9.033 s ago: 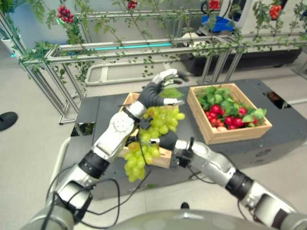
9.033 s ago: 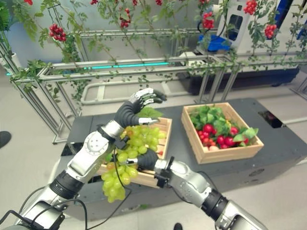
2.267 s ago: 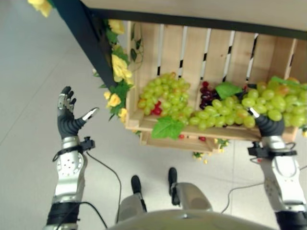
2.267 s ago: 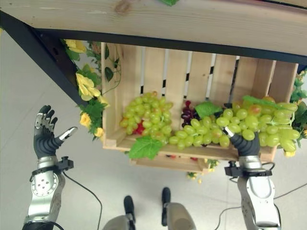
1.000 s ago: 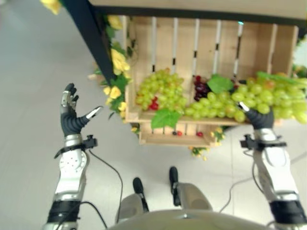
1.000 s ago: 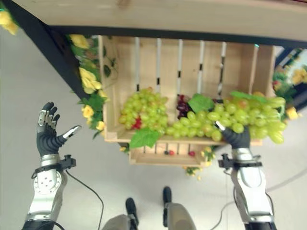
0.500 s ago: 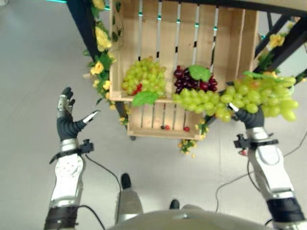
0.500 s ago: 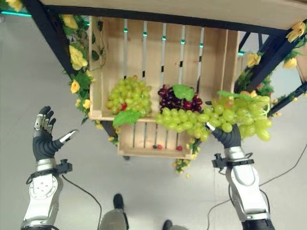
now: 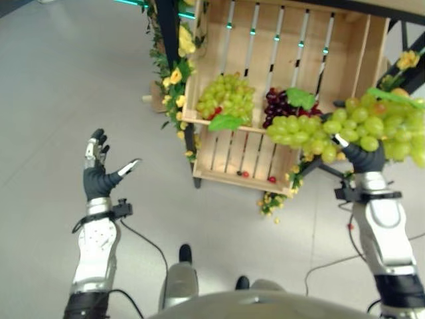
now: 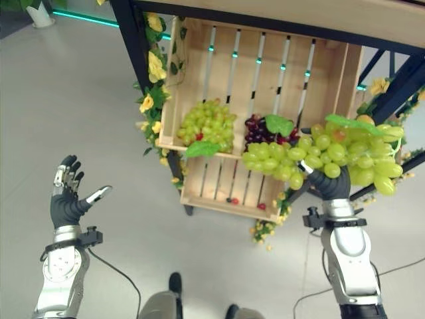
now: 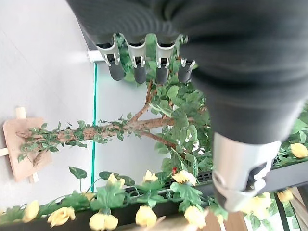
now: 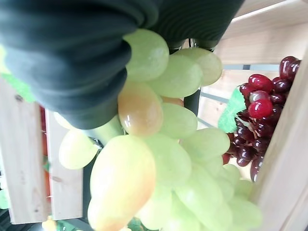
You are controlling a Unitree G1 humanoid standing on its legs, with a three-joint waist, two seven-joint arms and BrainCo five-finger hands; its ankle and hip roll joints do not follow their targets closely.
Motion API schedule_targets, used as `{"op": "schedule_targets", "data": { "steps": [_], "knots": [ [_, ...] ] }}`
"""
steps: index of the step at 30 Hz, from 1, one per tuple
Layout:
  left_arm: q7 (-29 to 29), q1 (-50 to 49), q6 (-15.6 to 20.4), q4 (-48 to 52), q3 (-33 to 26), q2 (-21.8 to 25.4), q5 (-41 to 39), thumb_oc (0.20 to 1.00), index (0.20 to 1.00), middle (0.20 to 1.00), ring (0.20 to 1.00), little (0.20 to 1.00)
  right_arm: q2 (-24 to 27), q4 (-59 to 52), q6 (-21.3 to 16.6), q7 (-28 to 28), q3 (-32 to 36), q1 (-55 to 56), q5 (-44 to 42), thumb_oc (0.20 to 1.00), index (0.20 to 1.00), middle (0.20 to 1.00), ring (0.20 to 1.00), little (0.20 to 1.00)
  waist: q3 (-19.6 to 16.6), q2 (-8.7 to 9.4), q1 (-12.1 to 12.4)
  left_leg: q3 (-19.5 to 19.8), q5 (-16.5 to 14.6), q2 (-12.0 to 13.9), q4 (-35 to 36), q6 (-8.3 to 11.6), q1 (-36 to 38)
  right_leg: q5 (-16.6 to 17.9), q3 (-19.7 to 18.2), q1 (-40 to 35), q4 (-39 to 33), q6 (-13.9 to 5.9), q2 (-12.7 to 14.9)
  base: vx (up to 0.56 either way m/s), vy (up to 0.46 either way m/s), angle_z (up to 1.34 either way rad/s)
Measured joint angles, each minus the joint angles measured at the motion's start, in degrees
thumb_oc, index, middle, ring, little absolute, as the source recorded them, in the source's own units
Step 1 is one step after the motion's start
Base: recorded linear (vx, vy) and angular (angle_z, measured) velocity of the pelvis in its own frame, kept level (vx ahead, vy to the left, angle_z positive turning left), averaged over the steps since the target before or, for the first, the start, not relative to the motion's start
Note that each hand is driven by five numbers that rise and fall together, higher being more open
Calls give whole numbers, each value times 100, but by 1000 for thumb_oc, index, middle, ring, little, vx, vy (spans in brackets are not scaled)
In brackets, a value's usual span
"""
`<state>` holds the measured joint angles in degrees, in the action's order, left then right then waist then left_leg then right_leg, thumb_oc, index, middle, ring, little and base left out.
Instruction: Pick up the fruits from the basket on one side to the basket on the other side
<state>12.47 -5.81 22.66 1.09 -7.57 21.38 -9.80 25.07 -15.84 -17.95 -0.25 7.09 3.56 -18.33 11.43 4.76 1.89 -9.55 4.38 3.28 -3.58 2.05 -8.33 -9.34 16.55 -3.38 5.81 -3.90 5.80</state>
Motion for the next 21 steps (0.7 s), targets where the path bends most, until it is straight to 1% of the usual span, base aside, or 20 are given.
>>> {"op": "schedule_targets", "data": {
  "steps": [2, 9, 12, 19, 21],
  "knots": [
    [2, -19, -1, 0, -28, 6, 2, 1000, 1000, 1000, 1000, 1000, -14, -4, 1, 52, -11, -10, -34, 200, 200, 200, 200, 200, -3, 4, 36, -59, 15, -52, 98, -27, 67, 30, -35, -16, -80, -44, 49, 37, 74, -7],
    [-21, -127, -78, 0, -35, 6, 0, 1000, 1000, 1000, 1000, 1000, 5, -175, 14, 139, -4, -23, -41, 200, 200, 200, 200, 200, -43, 56, 38, -168, 19, -56, 195, -27, 202, 58, -171, -70, -146, -37, 35, 50, 57, -10],
    [-71, -168, -92, 0, -33, 6, -2, 1000, 1000, 1000, 1000, 1000, 11, -189, 14, 141, 0, -56, -40, 200, 200, 200, 200, 200, -82, 89, 12, -283, 19, -64, 242, -25, 303, 64, -207, -129, -181, -37, 39, 46, 50, -11],
    [-131, -179, -101, 0, -25, 3, -3, 1000, 1000, 1000, 1000, 1000, 31, -426, 26, 189, -20, -162, -40, 200, 200, 200, 200, 200, -111, 98, 28, -289, 21, -74, 311, -21, 361, 64, -207, -162, -203, -38, 40, 26, 28, -1],
    [-143, -184, -107, -1, -16, 3, -8, 1000, 1000, 1000, 1000, 1000, 51, -445, 34, 233, -53, -344, -40, 200, 200, 200, 200, 200, -140, 102, 31, -290, 21, -76, 312, -21, 373, 64, -208, -177, -209, -38, 42, 33, 26, 1]
  ]
}}
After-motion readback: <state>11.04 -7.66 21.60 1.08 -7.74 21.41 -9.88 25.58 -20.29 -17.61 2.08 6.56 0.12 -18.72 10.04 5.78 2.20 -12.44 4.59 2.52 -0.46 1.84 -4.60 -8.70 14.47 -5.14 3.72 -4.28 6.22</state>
